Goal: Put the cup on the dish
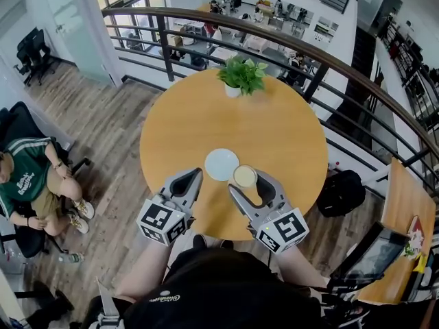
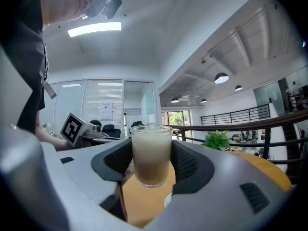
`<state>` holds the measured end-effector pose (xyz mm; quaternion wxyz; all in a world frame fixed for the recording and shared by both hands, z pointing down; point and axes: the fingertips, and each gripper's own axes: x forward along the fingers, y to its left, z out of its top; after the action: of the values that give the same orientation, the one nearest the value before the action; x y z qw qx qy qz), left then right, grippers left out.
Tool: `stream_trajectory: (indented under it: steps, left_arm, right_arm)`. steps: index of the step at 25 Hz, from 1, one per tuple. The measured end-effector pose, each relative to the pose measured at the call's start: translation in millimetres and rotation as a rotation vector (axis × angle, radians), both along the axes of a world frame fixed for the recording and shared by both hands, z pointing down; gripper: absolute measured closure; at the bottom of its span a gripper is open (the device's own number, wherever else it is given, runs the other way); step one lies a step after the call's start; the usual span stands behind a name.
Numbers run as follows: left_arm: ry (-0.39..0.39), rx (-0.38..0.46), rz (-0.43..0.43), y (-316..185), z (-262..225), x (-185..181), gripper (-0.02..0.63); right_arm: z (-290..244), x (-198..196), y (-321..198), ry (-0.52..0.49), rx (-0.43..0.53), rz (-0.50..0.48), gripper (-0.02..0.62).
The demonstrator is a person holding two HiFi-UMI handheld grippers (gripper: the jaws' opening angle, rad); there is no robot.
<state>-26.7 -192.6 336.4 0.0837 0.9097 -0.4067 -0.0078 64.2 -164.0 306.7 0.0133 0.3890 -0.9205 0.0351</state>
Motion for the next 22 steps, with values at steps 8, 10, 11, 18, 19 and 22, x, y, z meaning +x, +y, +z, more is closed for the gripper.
stream_trajectory:
  steps: [8, 10, 11, 18, 19, 22]
  left_arm:
    - [-0.002, -0.021, 0.032, -2, 4, 4, 0.612]
    - [-0.002, -0.033, 0.037, -2, 5, 5, 0.612]
    - [-0.002, -0.038, 0.037, -3, 7, 4, 0.612]
    - [0.003, -0.098, 0.036, -7, 37, -5, 0.612]
    - [0.004, -0.113, 0.035, -7, 42, -5, 0.612]
    - [0.004, -0.15, 0.036, -12, 62, -7, 0.612]
  right_arm:
    - [4, -4, -4, 0.004, -0.014, 0.012, 0.35]
    - [5, -4, -5, 0.004, -0.024, 0.017, 0.35]
    - [6, -5, -5, 0.005, -0.031, 0.019, 0.35]
    - [34, -10, -12, 0.019, -0.099, 0.03, 0.35]
    - [39, -11, -12, 0.023, -0.113, 0.03, 0.35]
    - [54, -15, -18, 0.034, -0.143, 0.028, 0.35]
